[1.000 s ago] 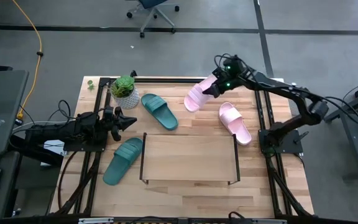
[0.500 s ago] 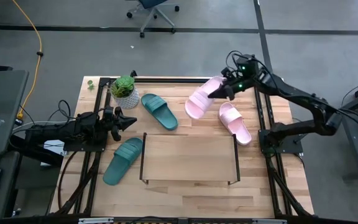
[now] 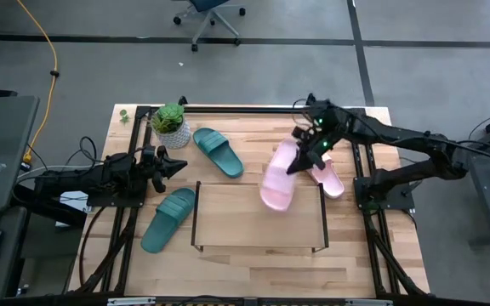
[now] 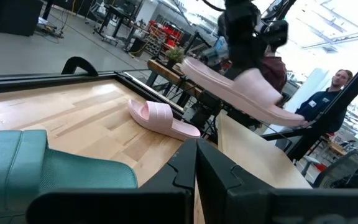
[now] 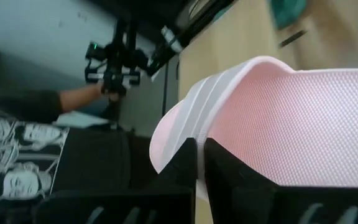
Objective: Pick and place slides into the shelf
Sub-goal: Put the left pink slide on the shelf
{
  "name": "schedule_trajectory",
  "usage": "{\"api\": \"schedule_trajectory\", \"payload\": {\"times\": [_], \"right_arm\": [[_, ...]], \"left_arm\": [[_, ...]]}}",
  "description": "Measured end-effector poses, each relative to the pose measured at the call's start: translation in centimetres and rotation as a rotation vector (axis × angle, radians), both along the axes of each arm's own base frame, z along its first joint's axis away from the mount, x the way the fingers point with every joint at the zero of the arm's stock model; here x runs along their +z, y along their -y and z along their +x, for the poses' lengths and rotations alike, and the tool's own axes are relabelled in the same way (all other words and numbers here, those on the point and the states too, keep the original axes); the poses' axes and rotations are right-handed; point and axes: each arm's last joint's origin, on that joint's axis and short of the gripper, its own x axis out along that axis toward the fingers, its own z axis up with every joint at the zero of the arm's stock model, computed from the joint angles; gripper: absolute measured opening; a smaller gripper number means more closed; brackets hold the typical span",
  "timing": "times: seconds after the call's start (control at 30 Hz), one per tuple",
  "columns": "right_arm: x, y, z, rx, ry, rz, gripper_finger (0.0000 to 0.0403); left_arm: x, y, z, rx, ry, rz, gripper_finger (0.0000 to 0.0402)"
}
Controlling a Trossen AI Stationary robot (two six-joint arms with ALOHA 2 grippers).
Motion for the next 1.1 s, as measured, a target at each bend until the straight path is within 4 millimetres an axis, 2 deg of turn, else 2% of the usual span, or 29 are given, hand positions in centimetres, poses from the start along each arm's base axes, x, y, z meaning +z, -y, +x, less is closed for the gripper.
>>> {"api": "schedule_trajectory", "payload": {"times": [0.23, 0.7, 0.9, 1.1], "right_arm": [[0.0, -3.0, 0.7, 0.082, -0.002, -0.025, 0.0], [0.6, -6.7, 2.0, 0.14, 0.057, -0.019, 0.0], [-0.6, -7.4, 4.2, 0.155, 0.059, 0.006, 0.0], [-1.5, -7.6, 4.9, 0.157, 0.021, 0.009, 0.0]], "left_arm": [[0.0, 0.0, 0.0, 0.0, 0.0, 0.0, 0.0001], [0.0, 0.1, 0.0, -0.025, -0.003, 0.0, 0.0001], [-0.1, 0.1, 0.0, -0.049, -0.008, -0.001, 0.0001], [-0.2, 0.2, 0.1, -0.09, -0.017, -0.002, 0.0001]]}}
